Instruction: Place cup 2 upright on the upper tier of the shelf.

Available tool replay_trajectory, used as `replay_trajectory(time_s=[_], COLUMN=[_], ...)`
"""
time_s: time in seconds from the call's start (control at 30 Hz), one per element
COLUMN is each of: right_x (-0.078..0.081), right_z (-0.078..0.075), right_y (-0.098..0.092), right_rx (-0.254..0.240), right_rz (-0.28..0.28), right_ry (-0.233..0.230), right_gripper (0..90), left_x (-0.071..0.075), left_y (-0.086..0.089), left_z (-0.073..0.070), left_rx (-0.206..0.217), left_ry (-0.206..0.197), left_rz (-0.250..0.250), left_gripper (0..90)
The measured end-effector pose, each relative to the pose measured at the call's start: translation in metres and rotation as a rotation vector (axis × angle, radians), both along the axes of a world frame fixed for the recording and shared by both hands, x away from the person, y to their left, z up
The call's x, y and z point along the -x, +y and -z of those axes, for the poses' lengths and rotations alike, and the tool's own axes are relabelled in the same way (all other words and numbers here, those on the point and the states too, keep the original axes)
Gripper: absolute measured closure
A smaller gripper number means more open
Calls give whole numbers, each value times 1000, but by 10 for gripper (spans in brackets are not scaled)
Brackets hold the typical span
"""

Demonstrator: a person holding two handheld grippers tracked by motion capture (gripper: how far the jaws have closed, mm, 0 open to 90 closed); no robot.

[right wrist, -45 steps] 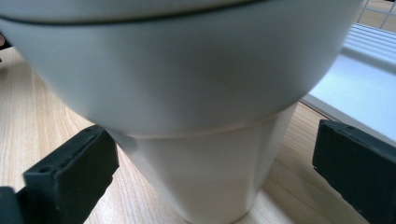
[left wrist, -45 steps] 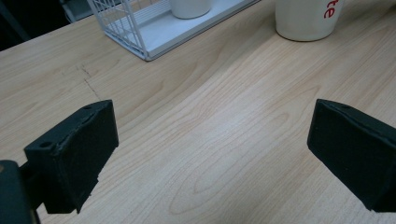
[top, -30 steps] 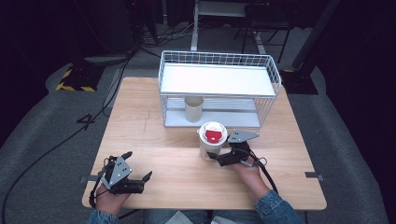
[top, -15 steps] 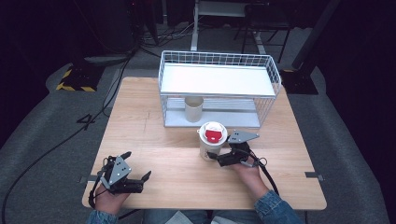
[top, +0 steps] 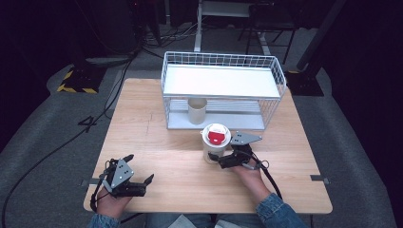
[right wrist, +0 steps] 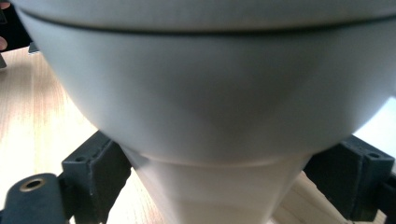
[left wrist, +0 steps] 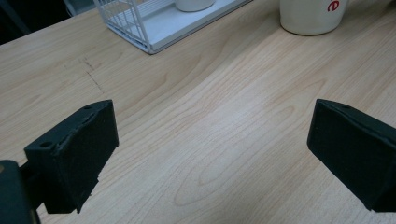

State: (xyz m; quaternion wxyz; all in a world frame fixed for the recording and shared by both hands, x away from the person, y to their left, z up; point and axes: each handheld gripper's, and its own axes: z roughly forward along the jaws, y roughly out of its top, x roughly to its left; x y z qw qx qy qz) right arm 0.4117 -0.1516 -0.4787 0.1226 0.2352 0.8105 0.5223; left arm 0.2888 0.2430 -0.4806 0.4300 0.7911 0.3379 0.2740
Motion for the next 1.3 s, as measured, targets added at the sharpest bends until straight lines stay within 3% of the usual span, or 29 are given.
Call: replay_trajectory(time_s=[0.47,0.9,1.3], right_x=[-3,-1,4], right_z=[2,-1,-17], right_y=[10,11,7], right_rx=[-50,-34,-77], right_rz=[19,35,17], right_ry=[4,-18,-58], right_gripper=[103,127,135], left_x=[0,-2,-5], left_y=[0,4,7], left_z=[1,3,6], left_rx=[2,11,4], left_ry=[5,16,38], left_rz=[2,-9,-29], left_gripper=[27,26,26])
